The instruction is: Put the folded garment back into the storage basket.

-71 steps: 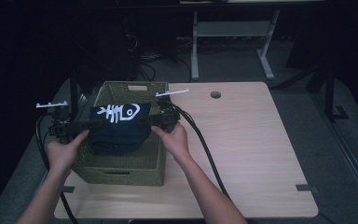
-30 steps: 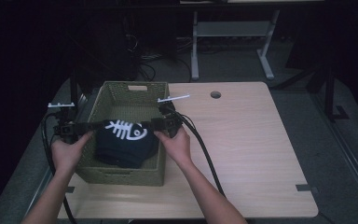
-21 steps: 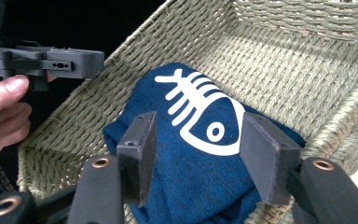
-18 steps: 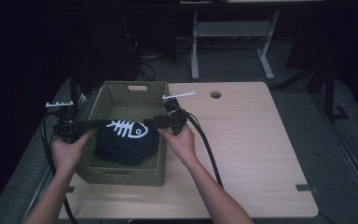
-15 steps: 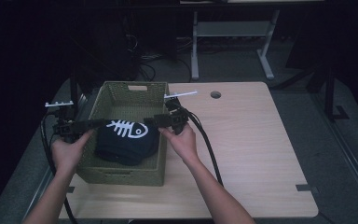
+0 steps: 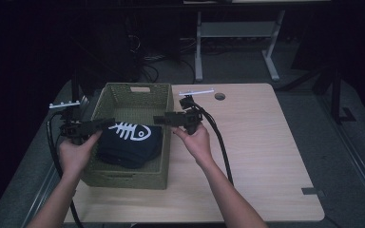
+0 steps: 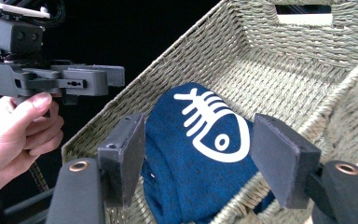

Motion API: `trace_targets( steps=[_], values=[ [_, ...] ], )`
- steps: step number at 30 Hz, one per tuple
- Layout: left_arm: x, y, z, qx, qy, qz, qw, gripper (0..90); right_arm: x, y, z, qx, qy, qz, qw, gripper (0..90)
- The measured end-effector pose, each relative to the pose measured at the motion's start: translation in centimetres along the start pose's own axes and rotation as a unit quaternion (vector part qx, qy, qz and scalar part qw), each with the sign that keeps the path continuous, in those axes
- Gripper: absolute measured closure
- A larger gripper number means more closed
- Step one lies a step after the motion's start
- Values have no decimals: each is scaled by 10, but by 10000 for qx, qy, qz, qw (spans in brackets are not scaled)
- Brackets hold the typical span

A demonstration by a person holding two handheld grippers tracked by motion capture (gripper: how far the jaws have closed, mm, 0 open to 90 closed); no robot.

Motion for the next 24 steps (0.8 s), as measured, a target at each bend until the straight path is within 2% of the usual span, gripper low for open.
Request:
trace_targets(
  steps=[2, 4, 6, 10, 12, 22, 24],
  values=[
    [2, 3, -3, 37, -14, -60, 10000, 420, 1, 2, 5, -5, -45, 26, 10000, 332],
    [2, 5, -4, 96, -13, -26, 9999, 414, 1, 3, 7, 0, -35, 10, 10000, 323],
    [3, 11, -6, 225, 4, -74, 9997, 423, 2, 8, 17, 49, -55, 43, 10000, 307],
    [4, 19, -8, 346, 29, -177, 9992, 407, 2, 12, 30, 93, 30, 96, 9999, 296],
    [6, 24, -10, 399, 13, -151, 9991, 392, 1, 14, 37, 108, 56, 111, 9999, 291],
    [8, 35, -16, 532, 0, -225, 9983, 361, 6, 24, 55, 192, 150, 101, 9997, 279],
    [8, 37, -17, 584, 3, -203, 9981, 359, 9, 28, 61, 288, 147, 108, 9994, 269]
  ],
)
Point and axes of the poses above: each handheld gripper's, and its own axes: z roughly backward along the jaws, x roughly out of its underside, y roughly to its right, the point moved 6 cm from there along -z, roughly forward along the jaws, and after that the axes turned 12 degrees about z, right-handed, at the moved point
